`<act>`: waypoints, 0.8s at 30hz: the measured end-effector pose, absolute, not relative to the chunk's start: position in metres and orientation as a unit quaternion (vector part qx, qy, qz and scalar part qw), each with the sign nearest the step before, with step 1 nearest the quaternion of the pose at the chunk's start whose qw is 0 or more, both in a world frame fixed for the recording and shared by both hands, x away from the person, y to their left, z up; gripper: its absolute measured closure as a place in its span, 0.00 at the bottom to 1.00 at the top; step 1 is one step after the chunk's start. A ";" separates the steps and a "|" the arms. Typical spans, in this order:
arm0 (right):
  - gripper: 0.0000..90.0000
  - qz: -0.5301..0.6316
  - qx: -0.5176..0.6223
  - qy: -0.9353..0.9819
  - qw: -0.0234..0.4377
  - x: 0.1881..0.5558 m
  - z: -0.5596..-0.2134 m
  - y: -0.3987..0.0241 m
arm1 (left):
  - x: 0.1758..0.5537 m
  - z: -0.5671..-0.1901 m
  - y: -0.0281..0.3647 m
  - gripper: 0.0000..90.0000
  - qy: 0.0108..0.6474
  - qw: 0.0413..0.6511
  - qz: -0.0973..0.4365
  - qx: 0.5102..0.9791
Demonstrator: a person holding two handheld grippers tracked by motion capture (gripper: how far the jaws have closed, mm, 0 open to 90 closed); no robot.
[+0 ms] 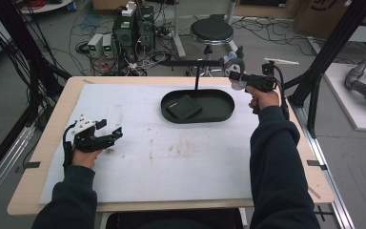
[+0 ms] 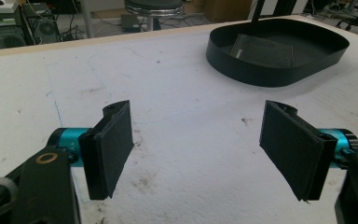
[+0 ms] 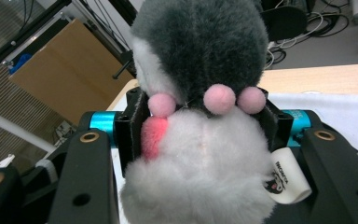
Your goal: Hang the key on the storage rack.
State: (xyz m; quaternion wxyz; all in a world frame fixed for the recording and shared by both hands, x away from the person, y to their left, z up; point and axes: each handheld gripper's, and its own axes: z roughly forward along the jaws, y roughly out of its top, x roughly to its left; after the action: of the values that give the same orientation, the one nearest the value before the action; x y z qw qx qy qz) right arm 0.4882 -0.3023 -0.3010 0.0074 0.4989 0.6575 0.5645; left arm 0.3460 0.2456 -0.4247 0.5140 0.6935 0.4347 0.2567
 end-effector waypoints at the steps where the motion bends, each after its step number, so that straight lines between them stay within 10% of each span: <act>1: 0.51 0.563 0.499 0.659 0.004 0.488 -0.301 -0.302 | 0.346 -0.425 0.246 0.28 0.435 0.514 0.257 0.694; 24: 0.51 0.567 0.531 0.630 -0.019 0.496 -0.311 -0.304 | 0.346 -0.424 0.246 0.28 0.434 0.514 0.257 0.694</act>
State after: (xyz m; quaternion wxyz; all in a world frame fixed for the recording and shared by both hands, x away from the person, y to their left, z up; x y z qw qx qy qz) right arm 0.4955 -0.3041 -0.3112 -0.0192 0.5308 0.6298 0.5667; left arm 0.3461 0.2456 -0.4245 0.5139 0.6941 0.4337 0.2570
